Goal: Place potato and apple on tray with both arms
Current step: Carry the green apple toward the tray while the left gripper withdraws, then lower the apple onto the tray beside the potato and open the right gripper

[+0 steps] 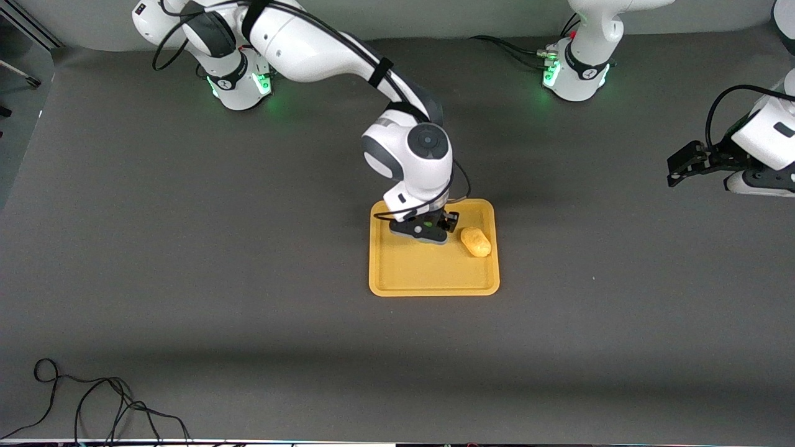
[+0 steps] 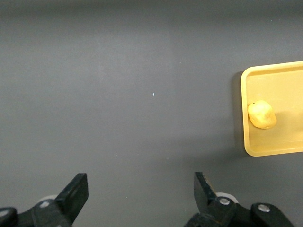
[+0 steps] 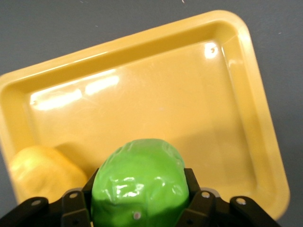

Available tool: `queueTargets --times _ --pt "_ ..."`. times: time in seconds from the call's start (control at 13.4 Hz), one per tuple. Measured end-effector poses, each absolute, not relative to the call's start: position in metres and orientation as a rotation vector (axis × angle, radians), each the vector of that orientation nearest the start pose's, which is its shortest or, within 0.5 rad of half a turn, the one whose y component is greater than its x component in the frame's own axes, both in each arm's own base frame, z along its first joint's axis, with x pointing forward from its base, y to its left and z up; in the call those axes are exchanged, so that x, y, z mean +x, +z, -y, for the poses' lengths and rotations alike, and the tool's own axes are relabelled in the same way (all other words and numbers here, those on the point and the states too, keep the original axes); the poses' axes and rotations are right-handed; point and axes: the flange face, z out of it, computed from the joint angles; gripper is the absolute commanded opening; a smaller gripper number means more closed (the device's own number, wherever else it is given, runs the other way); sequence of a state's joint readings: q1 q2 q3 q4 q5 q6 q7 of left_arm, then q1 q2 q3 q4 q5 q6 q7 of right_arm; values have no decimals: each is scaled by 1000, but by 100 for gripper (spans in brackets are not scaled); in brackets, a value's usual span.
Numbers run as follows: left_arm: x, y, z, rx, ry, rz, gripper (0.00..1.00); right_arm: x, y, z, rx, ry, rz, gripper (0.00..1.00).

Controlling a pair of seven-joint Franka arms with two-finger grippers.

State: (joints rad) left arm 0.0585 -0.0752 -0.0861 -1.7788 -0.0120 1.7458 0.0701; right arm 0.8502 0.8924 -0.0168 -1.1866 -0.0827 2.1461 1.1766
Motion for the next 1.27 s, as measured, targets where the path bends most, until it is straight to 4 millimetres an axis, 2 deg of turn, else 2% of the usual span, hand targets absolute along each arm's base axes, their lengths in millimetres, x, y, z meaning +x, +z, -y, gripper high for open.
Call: queueTargets --times 0.15,0.22,0.3,0.37,0.6,0.75,0.9,1.04,1.27 --pt "547 582 18 -3144 -54 -154 100 522 227 -565 -3087 -177 -463 56" --pt "549 583 18 -3144 -50 -156 100 523 216 -564 -3083 -183 -464 60" --pt "551 584 19 -3145 -45 -158 99 524 206 -563 -3082 -186 -463 75" --pt "553 585 20 -3146 -34 -161 99 524 199 -563 -3083 -185 -462 100" --pt "557 586 23 -3148 -5 -170 99 523 191 -562 -3091 -180 -464 100" --pt "558 585 26 -3148 4 -179 100 527 202 -563 -3079 -195 -465 100" --pt "558 583 27 -3148 21 -182 100 531 238 -565 -3078 -200 -476 100" --pt "558 583 27 -3148 27 -182 100 531 300 -563 -3083 -198 -494 100" --pt "558 583 27 -3148 27 -182 100 523 391 -548 -3088 -194 -521 100"
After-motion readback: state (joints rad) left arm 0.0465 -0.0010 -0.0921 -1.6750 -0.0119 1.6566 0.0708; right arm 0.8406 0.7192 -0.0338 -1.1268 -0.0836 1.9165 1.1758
